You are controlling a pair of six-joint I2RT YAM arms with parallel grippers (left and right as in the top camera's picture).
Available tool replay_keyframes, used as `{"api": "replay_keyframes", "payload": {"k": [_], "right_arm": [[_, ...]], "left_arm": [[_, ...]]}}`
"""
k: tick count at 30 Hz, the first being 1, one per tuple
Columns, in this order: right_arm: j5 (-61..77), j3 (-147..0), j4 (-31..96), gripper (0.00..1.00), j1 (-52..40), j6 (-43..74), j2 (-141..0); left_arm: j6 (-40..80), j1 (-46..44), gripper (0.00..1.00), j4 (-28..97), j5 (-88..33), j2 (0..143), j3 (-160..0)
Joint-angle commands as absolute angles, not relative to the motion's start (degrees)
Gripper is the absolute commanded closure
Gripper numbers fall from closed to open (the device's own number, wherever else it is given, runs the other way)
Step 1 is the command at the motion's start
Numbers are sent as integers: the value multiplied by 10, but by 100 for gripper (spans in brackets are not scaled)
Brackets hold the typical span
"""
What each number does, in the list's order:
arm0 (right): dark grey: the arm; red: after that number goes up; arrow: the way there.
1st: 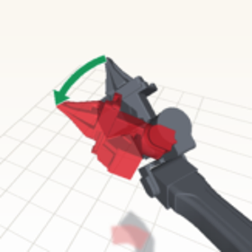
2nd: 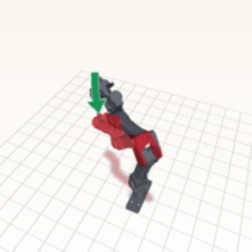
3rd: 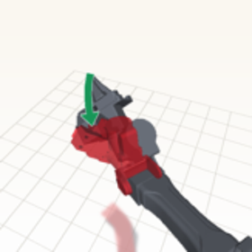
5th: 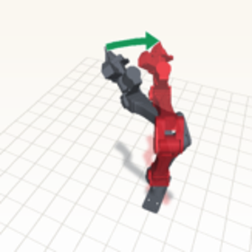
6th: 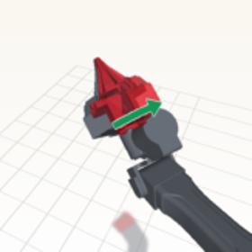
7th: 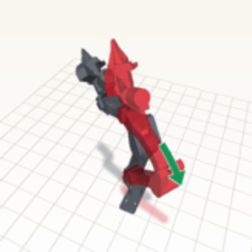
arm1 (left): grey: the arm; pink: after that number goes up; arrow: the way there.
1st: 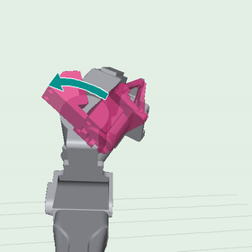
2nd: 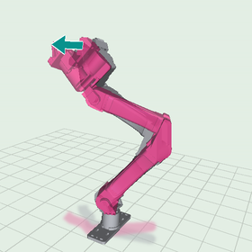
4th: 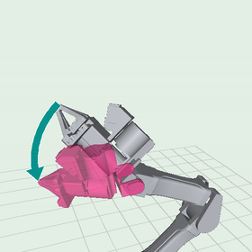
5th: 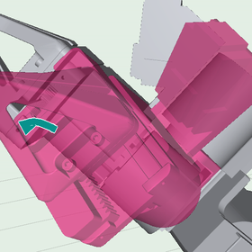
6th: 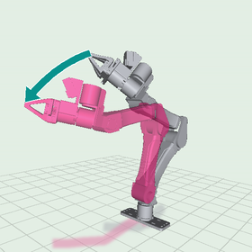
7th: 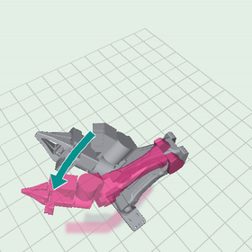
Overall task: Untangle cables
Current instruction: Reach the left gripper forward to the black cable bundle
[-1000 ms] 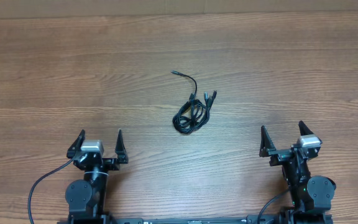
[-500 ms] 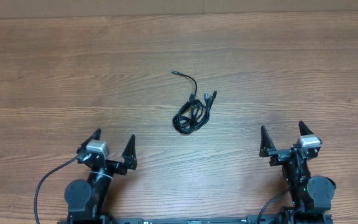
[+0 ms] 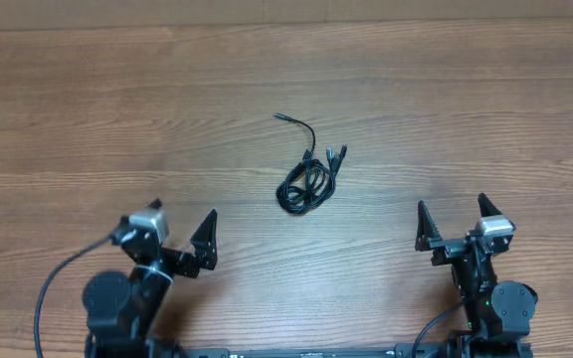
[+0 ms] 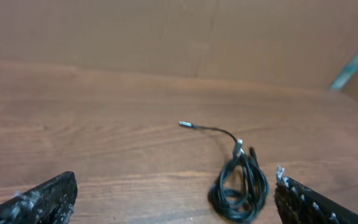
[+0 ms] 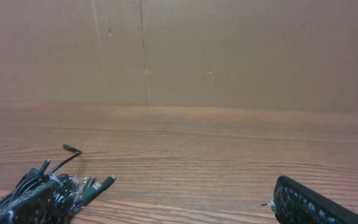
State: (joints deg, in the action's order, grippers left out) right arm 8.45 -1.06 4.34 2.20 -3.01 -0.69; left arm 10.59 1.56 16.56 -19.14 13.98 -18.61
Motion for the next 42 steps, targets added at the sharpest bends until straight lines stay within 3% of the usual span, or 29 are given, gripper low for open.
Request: {"api": "replay_keyframes", "payload": {"k": [1, 15, 27, 42], "right_arm": [[76, -5, 42, 0, 19, -31, -2], [76, -5, 42, 0, 19, -31, -2], [76, -5, 42, 0, 19, -31, -2], [76, -5, 42, 0, 19, -31, -2]], "left_arm": [[107, 14, 0, 166, -227, 224, -237], [20, -76, 0, 239, -231, 578, -452], [12, -230, 0, 317, -110, 803, -606], [13, -248, 1, 208, -84, 966, -610]]}}
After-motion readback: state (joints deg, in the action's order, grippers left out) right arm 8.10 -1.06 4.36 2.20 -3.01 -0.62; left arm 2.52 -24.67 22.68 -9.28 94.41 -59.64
